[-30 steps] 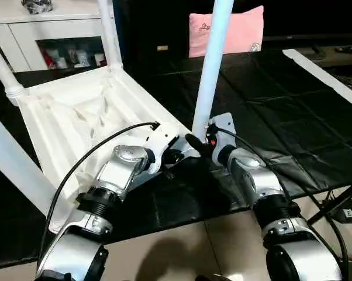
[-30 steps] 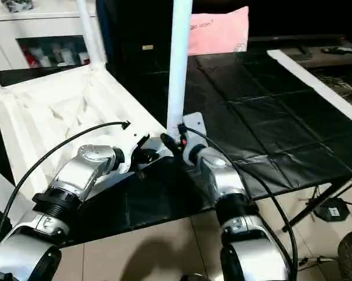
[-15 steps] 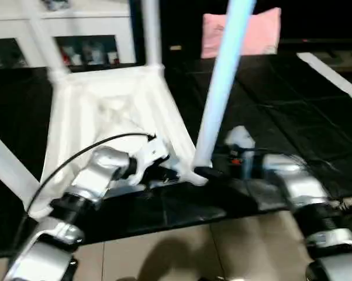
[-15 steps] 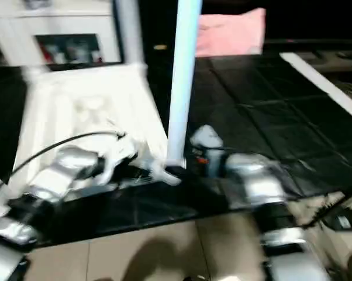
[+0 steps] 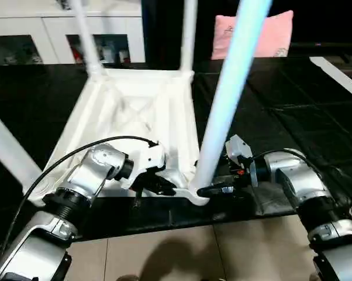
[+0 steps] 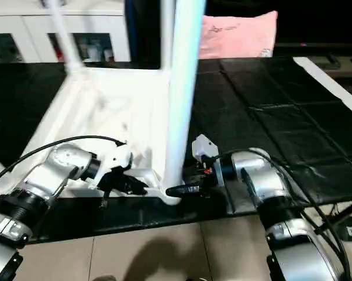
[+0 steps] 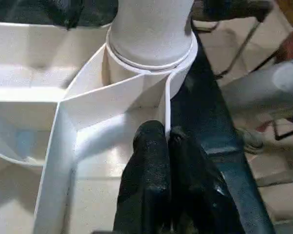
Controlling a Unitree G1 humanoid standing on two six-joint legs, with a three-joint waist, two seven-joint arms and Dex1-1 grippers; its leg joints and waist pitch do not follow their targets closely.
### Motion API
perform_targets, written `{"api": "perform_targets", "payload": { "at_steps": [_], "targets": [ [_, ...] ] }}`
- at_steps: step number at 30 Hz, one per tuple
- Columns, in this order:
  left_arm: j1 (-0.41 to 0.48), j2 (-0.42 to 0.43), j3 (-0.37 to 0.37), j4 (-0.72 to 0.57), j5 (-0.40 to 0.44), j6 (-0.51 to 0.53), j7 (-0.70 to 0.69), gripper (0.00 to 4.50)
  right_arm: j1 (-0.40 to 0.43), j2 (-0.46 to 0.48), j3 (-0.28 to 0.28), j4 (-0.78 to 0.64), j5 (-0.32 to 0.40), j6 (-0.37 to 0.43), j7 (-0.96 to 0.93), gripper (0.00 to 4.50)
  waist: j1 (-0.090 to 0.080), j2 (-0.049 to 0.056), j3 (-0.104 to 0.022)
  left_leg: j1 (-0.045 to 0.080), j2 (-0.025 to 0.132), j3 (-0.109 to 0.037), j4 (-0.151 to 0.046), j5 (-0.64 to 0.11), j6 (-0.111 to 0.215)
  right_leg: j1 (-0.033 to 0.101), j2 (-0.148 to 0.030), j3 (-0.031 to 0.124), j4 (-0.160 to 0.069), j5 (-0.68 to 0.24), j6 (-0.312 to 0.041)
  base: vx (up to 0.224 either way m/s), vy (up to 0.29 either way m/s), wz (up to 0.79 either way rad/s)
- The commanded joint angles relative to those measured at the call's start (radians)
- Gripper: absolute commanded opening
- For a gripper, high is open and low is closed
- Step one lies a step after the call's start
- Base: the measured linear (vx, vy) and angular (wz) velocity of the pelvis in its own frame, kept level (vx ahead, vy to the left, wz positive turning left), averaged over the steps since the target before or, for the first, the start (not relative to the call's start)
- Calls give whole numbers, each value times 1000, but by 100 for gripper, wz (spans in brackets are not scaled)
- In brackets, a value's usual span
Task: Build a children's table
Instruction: Rotate leg to tighten
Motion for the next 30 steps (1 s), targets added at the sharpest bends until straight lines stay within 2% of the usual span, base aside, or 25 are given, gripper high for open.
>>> {"api": "perform_targets", "payload": {
  "at_steps": [1, 6, 14, 15, 20, 25, 29, 30],
  "targets": [
    [-26, -17, -35, -22, -8, -22, -52, 0, -20, 1, 11, 12, -2, -10, 25, 367, -6, 3, -75, -9, 32, 1, -65, -86, 83, 73, -65, 71, -56, -218, -195, 0, 0, 0],
    [-31, -21, -37, -1, -4, -33, -39, 0, -30, 6, 18, 29, 1, -12, 57, 324, -4, 3, -75, -13, 31, 1, -64, -77, 83, 75, -67, 69, -59, -239, -180, 0, 0, 0],
    [-25, -18, -31, -4, -7, -33, -46, 0, -29, 11, 22, 42, 5, -14, 83, 257, -4, 3, -76, -13, 32, 0, -63, -72, 83, 75, -66, 69, -58, -234, -179, 0, 0, 0],
    [-27, -18, -31, 0, -7, -34, -47, 0, -28, 12, 22, 42, 6, -13, 87, 247, -3, 7, -76, -13, 32, 0, -63, -72, 83, 75, -67, 69, -58, -234, -180, 0, 0, 0],
    [-27, -20, -23, 5, -10, -28, -35, 0, -17, 17, 20, 35, 12, -6, 98, 217, -4, 9, -76, -13, 32, -1, -63, -78, 78, 75, -65, 68, -58, -227, -182, 0, 0, 0],
    [-15, -26, -5, -8, -25, 1, -12, 0, 6, 24, 9, 6, 34, 23, 98, 211, -3, 8, -77, -13, 32, -1, -63, -76, 78, 77, -65, 68, -57, -221, -183, 0, 0, 0],
    [-8, -43, 23, -16, -8, 48, 98, 0, 37, 46, -12, -35, 58, 96, 33, 209, -2, 11, -76, -12, 32, -1, -64, -81, 79, 76, -65, 68, -59, -215, -185, 0, 0, 0],
    [-5, -56, 36, -27, -7, 81, 139, 0, 44, 63, -18, -37, 50, 106, -22, 209, -2, 11, -74, -9, 33, 0, -65, -95, 68, 74, -65, 69, -62, -236, -180, 0, 0, 0]
  ]
}}
